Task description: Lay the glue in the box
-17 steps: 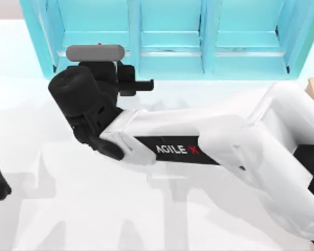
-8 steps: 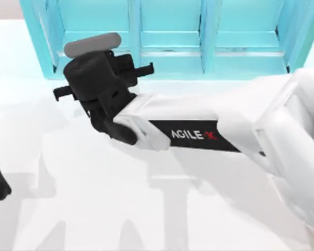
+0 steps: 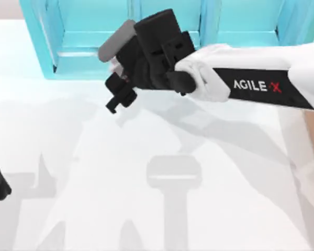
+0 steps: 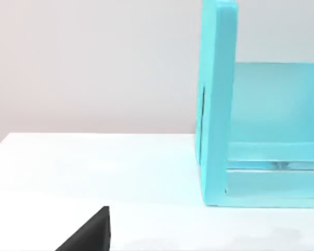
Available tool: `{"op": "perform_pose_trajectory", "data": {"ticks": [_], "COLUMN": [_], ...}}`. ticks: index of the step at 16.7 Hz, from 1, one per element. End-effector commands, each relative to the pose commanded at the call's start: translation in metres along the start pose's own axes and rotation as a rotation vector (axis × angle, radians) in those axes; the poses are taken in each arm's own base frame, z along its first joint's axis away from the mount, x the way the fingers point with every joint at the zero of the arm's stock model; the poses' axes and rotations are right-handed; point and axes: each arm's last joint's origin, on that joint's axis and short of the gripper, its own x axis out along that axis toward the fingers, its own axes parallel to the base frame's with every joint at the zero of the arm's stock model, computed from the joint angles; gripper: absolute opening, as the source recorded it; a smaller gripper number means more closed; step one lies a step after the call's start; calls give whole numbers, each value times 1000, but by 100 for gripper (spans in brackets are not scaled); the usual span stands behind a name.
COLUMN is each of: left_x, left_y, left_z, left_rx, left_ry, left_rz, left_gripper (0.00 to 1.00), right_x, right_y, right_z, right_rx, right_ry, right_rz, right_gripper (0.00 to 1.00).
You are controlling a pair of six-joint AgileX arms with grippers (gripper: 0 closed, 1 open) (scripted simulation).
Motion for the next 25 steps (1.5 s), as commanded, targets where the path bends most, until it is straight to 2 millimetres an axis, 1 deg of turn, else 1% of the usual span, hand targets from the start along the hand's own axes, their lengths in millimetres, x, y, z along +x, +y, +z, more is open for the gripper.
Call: {"op": "perform_pose_trajectory", "data": {"ticks": [2,3,5,6,8,10,11,13,14,16,17,19,22,25], "left_x": [0,0,0,0,0,0,0,0,0,0,0,0,0,0], "left_y": [0,0,0,0,0,0,0,0,0,0,0,0,0,0], "left_z": [0,0,0,0,0,0,0,0,0,0,0,0,0,0], "left_rx": [0,0,0,0,0,0,0,0,0,0,0,0,0,0], "left_ry": [0,0,0,0,0,0,0,0,0,0,0,0,0,0], "left_rz": [0,0,0,0,0,0,0,0,0,0,0,0,0,0], "left_gripper": [100,100,100,100,100,100,100,100,100,100,100,100,100,100], "right_x": [-18,-28,-53,-68,-103,-143,-165,-209,-231,-271,-290,-325,-367,-393], "right_y": [-35,-55,-93,-114,-155,-190,-203,-222,-228,-231,-228,-219,-200,-182], "right_z": [-15,-26,-51,-67,-103,-144,-165,-205,-225,-267,-286,-320,-357,-379], "right_rx": [-73,-102,-141,-150,-148,-125,-109,-75,-55,0,32,81,149,211], "right_ry": [27,36,37,30,-8,-65,-102,-180,-219,-283,-310,-360,-418,-452], "right_rz": [141,206,327,375,444,474,475,448,422,358,320,236,107,17], "right_gripper": [0,0,0,0,0,0,0,0,0,0,0,0,0,0]}}
